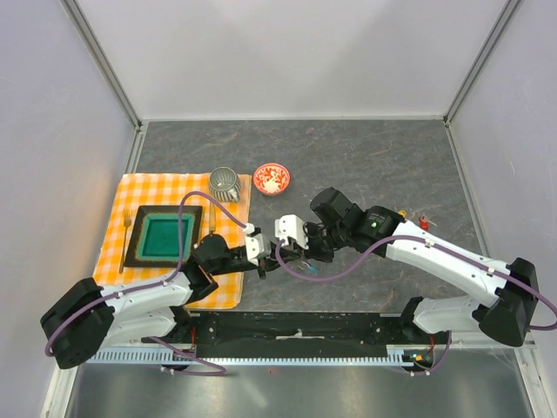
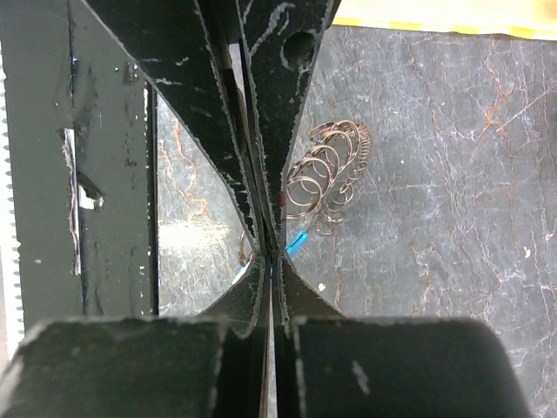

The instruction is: Put the keys on the keyring

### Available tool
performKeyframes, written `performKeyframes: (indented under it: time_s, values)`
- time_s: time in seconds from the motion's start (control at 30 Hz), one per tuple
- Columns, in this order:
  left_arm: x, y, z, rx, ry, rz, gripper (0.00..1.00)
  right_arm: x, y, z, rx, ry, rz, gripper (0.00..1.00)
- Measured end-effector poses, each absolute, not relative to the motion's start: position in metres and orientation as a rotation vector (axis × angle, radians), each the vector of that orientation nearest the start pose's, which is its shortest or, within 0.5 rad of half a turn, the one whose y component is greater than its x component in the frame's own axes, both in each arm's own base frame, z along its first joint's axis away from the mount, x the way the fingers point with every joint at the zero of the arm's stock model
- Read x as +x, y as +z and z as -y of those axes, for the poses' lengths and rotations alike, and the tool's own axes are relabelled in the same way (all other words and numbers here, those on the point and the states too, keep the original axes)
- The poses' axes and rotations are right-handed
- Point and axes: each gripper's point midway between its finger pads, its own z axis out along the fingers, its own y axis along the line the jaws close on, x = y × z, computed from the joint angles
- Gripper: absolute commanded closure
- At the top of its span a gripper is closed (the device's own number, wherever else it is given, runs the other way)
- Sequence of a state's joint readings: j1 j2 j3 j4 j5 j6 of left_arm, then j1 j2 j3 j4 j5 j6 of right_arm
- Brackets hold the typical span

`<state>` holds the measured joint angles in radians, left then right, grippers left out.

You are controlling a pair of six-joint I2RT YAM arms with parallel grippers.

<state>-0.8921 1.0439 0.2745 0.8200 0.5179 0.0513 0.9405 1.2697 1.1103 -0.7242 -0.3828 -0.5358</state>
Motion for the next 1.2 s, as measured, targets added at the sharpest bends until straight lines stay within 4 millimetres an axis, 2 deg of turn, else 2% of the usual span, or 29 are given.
performKeyframes:
  time_s: [0.23,0.33,0.43,0.47,0.57,0.73,0.83,1.0,1.2]
  values:
    - [0.145,0.182,0.319,1.131,-1.057,-1.225,0.98,0.153,0.173,-0.281,-1.779,0.618,-1.721,1.0]
    - [0.146,0.181,0.321,1.139,-1.059,-1.239,0.98,0.154,0.171,-0.28,-1.765,0.607,-1.731,0.96]
    - [0.148,0.182,0.32,1.133,-1.053,-1.241,0.98,0.156,0.172,-0.279,-1.733,0.6,-1.735,0.83]
    - [0.148,0.183,0.32,1.127,-1.05,-1.239,0.98,0.157,0.172,-0.279,-1.712,0.596,-1.735,0.72]
    - [0.15,0.182,0.317,1.1,-1.034,-1.233,0.98,0.162,0.181,-0.281,-1.619,0.592,-1.71,0.63]
    - [0.152,0.169,0.306,1.033,-1.008,-1.25,0.98,0.17,0.2,-0.275,-1.416,0.605,-1.682,0.63]
    - [0.155,0.17,0.301,0.977,-0.999,-1.246,0.98,0.177,0.203,-0.266,-1.261,0.644,-1.71,0.63]
    - [0.159,0.18,0.3,0.909,-1.011,-1.205,0.98,0.179,0.189,-0.257,-1.073,0.775,-1.774,0.62]
    - [0.16,0.187,0.303,0.878,-1.037,-1.17,0.98,0.169,0.174,-0.267,-0.97,0.952,-1.779,0.59]
